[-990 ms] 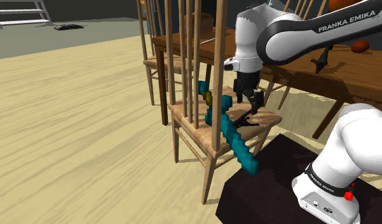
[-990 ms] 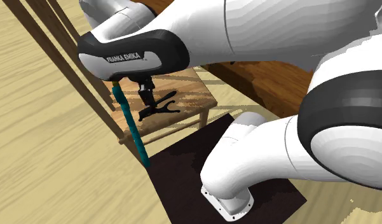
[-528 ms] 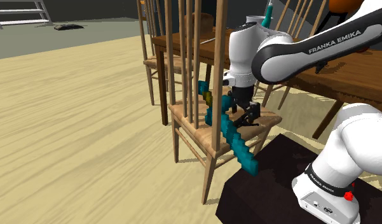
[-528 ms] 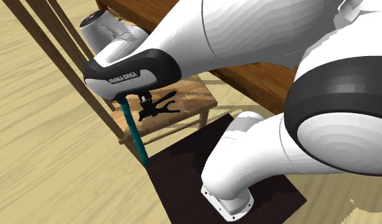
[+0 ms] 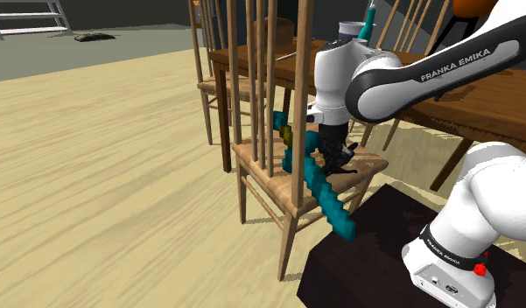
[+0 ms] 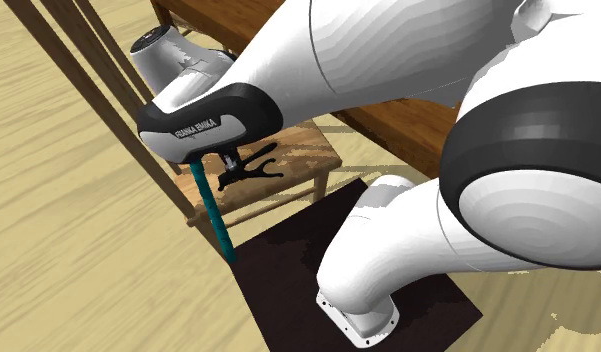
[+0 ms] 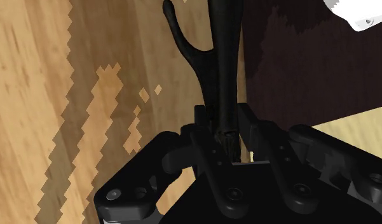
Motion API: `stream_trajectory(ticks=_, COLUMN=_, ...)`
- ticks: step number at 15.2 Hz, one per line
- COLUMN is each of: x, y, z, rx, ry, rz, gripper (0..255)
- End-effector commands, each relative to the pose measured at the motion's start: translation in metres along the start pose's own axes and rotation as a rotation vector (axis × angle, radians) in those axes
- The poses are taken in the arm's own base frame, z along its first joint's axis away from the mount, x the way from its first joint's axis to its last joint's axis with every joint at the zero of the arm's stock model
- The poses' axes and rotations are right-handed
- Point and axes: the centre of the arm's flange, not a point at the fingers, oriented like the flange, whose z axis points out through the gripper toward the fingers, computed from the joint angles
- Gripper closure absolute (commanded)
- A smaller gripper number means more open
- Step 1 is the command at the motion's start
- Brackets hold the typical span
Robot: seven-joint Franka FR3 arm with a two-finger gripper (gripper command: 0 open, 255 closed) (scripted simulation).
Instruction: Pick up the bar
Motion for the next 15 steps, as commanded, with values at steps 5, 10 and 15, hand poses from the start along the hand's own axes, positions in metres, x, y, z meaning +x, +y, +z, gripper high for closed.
stream_trajectory(ticks=5, x=0.0, y=0.0, z=0.002, rx=0.002, ry=-0.001, rz=0.0, gripper=255)
stream_trajectory(ticks=10, x=-0.006, y=-0.002, z=-0.024, rx=0.002, ry=-0.001, rz=0.0, gripper=255)
stream_trajectory(ticks=15, x=-0.011, y=-0.004, z=-0.05, rx=0.002, ry=-0.001, rz=0.0, gripper=255)
